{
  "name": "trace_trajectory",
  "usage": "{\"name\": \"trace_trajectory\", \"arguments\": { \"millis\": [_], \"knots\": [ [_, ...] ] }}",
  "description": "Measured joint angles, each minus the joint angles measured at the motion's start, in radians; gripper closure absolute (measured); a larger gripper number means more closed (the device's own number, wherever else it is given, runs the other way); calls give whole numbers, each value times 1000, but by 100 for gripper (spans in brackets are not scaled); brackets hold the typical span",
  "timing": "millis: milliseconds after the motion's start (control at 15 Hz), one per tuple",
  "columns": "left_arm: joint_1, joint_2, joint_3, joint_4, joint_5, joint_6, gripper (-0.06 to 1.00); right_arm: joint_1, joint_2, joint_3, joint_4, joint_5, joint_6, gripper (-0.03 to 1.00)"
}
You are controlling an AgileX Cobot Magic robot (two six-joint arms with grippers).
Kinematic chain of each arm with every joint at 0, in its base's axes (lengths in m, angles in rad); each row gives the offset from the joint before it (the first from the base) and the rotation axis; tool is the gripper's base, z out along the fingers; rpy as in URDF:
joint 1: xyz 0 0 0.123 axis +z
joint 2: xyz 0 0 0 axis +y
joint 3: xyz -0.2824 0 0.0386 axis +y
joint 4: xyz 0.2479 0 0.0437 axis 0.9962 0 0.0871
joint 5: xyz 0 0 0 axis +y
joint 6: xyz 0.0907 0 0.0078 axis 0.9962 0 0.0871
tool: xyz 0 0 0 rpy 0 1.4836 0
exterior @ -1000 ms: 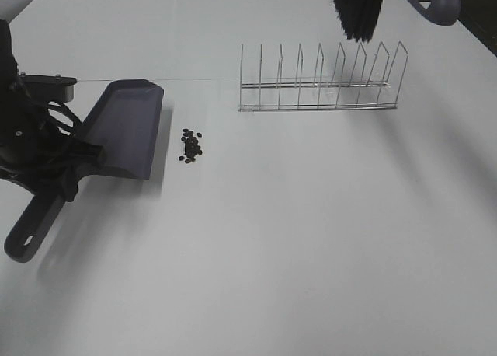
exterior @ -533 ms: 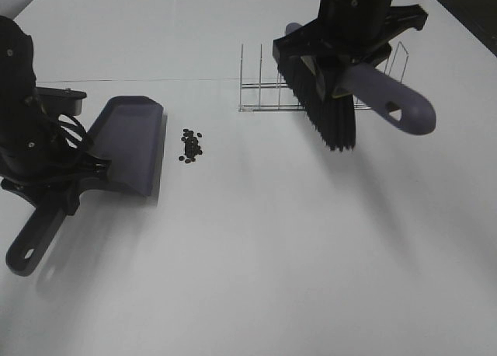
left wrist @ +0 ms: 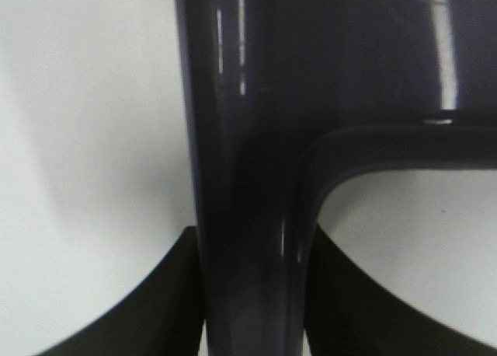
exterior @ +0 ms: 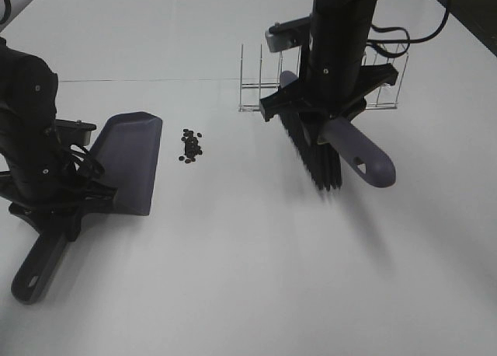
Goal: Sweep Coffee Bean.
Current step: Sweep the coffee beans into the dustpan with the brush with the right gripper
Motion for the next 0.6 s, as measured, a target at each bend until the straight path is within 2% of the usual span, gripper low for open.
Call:
{"name": "trace_trajectory", "arguments": {
  "millis": [200, 467, 600],
  "knots": [
    [0, 2, -2, 0, 0, 0, 60, 0, 75, 0, -3, -11, 0, 65],
    [0, 2, -2, -2, -5, 0, 60, 56, 111, -10, -20, -15, 0, 65],
    [0, 2, -2, -4, -8, 0, 60, 103, 160, -53, -16, 43, 0, 65]
  ]
}}
